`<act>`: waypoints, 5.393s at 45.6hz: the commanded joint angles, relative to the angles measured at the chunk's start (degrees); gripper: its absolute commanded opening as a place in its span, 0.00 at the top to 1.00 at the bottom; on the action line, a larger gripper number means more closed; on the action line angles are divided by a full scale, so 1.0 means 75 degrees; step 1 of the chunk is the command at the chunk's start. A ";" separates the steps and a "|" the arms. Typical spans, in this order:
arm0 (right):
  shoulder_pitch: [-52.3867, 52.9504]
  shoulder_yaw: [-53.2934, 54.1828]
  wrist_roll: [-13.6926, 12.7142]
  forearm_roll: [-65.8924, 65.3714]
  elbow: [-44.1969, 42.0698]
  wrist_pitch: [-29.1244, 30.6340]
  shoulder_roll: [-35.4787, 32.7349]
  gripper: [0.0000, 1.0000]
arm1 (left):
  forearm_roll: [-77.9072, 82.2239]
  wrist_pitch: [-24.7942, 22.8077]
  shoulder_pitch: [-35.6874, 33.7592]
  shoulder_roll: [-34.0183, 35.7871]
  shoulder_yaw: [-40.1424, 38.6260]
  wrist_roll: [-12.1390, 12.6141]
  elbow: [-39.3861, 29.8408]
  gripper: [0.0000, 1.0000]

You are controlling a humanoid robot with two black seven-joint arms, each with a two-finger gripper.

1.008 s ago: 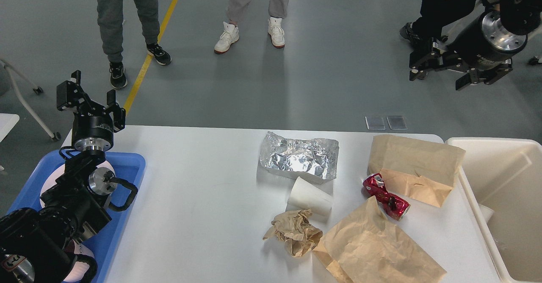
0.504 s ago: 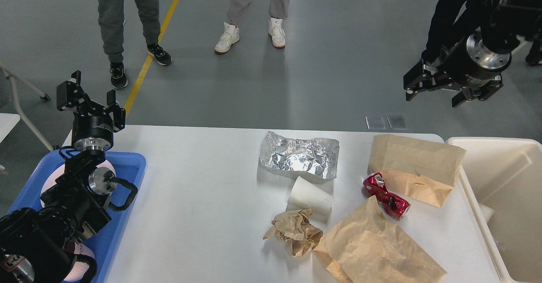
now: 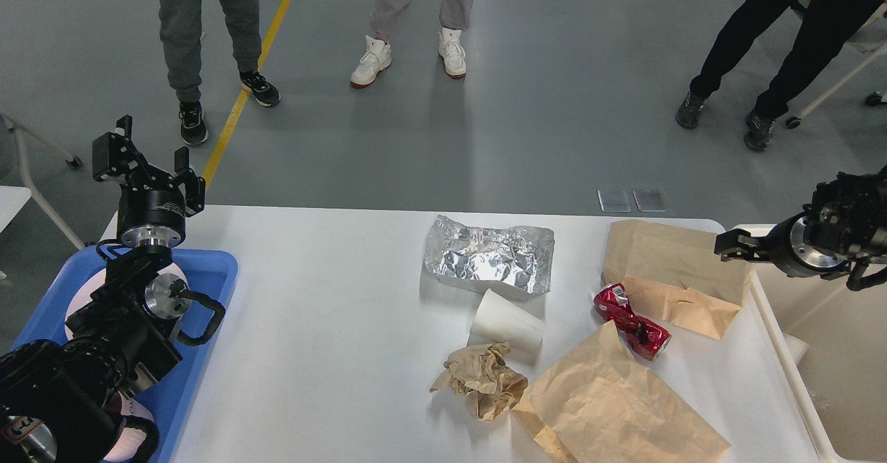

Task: Tidy desktop
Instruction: 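Move the right gripper down to the brown paper bag by the red can, then grasp the brown paper bag with the right gripper and lift it, then drop the brown paper bag into the white bin, then move the right gripper back over the red can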

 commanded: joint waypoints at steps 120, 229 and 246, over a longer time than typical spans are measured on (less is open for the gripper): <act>0.3743 0.0424 -0.0036 0.1032 0.1000 0.0186 -0.2667 1.00 | -0.0002 0.0000 0.0000 0.0000 0.0000 0.0000 0.0000 0.04; 0.5685 0.0869 0.0011 0.1161 0.3506 0.5255 0.2019 0.00 | -0.0002 0.0000 0.0000 0.0000 0.0000 0.0000 0.0000 0.04; 0.3836 0.0869 -0.0024 0.1570 0.3308 0.3607 0.2066 0.01 | -0.0002 0.0000 0.0000 0.0000 0.0000 0.0000 0.0000 0.04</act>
